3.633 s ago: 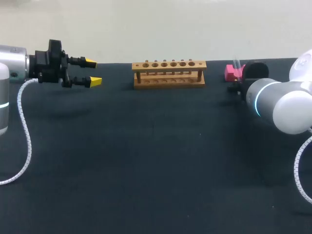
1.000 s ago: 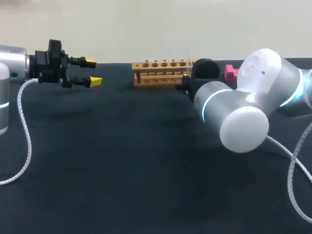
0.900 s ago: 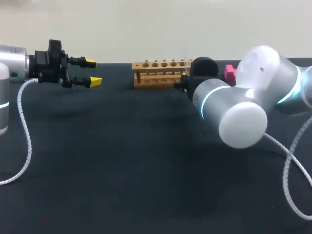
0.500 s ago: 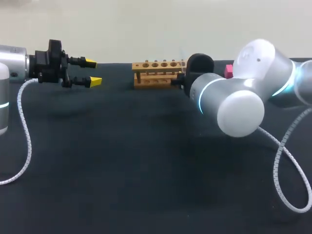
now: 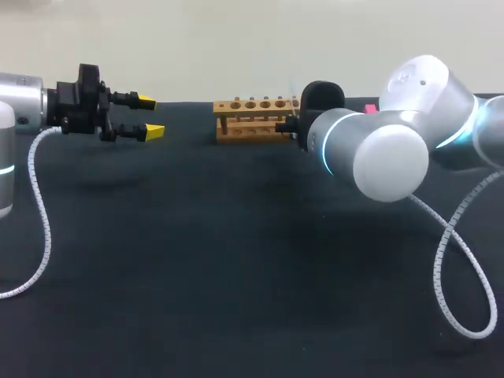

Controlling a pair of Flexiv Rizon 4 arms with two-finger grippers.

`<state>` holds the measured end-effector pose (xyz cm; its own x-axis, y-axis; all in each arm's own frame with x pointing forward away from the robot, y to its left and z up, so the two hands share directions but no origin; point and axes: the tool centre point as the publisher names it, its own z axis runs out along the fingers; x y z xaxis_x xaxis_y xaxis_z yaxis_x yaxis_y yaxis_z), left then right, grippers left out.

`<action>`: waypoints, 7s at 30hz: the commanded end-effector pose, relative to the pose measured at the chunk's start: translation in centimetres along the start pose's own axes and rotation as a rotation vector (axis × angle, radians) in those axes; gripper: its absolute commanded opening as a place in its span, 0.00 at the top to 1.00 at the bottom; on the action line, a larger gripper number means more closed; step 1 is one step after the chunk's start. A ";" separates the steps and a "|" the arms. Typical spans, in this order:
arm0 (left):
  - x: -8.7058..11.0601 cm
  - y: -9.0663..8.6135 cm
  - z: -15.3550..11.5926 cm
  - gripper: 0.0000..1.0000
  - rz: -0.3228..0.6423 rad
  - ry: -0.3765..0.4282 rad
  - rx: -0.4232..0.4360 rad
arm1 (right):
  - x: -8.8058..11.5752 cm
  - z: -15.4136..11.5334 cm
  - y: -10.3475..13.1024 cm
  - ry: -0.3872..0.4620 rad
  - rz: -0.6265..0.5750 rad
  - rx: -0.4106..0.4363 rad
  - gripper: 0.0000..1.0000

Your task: Grasp the test tube, adjust it, and insert it.

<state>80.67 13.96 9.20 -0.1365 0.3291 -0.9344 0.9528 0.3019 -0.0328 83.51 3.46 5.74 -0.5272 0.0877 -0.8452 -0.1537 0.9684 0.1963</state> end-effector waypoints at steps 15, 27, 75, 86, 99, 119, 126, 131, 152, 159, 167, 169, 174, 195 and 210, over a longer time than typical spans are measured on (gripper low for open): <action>0.1 -0.1 0.0 0.00 0.003 -0.005 -0.002 | 0.4 1.5 0.3 0.155 -0.038 -0.031 1.00; 0.1 -0.1 0.0 0.00 0.003 -0.005 -0.002 | 1.0 1.8 0.4 0.224 -0.041 -0.047 1.00; 0.1 -0.1 0.0 0.00 0.003 -0.005 -0.002 | 0.3 -4.4 0.1 0.175 0.028 -0.017 1.00; 0.1 -0.1 0.0 0.00 0.003 -0.005 -0.002 | -1.0 -8.4 -0.5 0.132 0.036 -0.019 1.00; 0.1 -0.1 0.0 0.00 0.003 -0.005 -0.002 | -1.2 -11.9 -1.4 0.141 0.029 0.012 1.00; 0.1 -0.1 0.0 0.00 0.003 -0.005 -0.002 | -1.7 -13.6 -2.3 0.120 0.009 0.034 1.00; 0.1 -0.1 0.0 0.00 0.003 -0.005 -0.002 | -1.7 -13.6 -2.3 0.120 0.009 0.034 1.00; 0.1 -0.1 0.0 0.00 0.003 -0.005 -0.002 | -1.7 -13.6 -2.3 0.120 0.009 0.034 1.00; 0.1 -0.1 0.0 0.00 0.003 -0.005 -0.002 | -1.7 -13.6 -2.3 0.120 0.009 0.034 1.00; 0.1 -0.1 0.0 0.00 0.003 -0.005 -0.002 | -1.7 -13.6 -2.3 0.120 0.009 0.034 1.00; 0.1 -0.1 0.0 0.00 0.003 -0.005 -0.002 | -1.7 -13.6 -2.3 0.120 0.009 0.034 1.00; 0.1 -0.1 0.0 0.00 0.003 -0.005 -0.002 | -1.7 -13.6 -2.3 0.120 0.009 0.034 1.00; 0.1 -0.1 0.0 0.00 0.003 -0.005 -0.002 | -1.7 -13.6 -2.3 0.120 0.009 0.034 1.00; 0.1 -0.1 0.0 0.00 0.003 -0.005 -0.002 | -1.6 -13.2 -2.2 0.124 0.007 0.035 1.00; 0.1 -0.1 0.0 0.00 0.003 -0.005 -0.002 | -0.7 -7.9 -1.1 0.147 -0.033 0.063 1.00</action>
<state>80.67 13.96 9.21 -0.1365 0.3291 -0.9344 0.9528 0.3019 -0.0329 76.26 -0.40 10.86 -0.6330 0.0302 -0.7735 -0.1285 0.9813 0.1435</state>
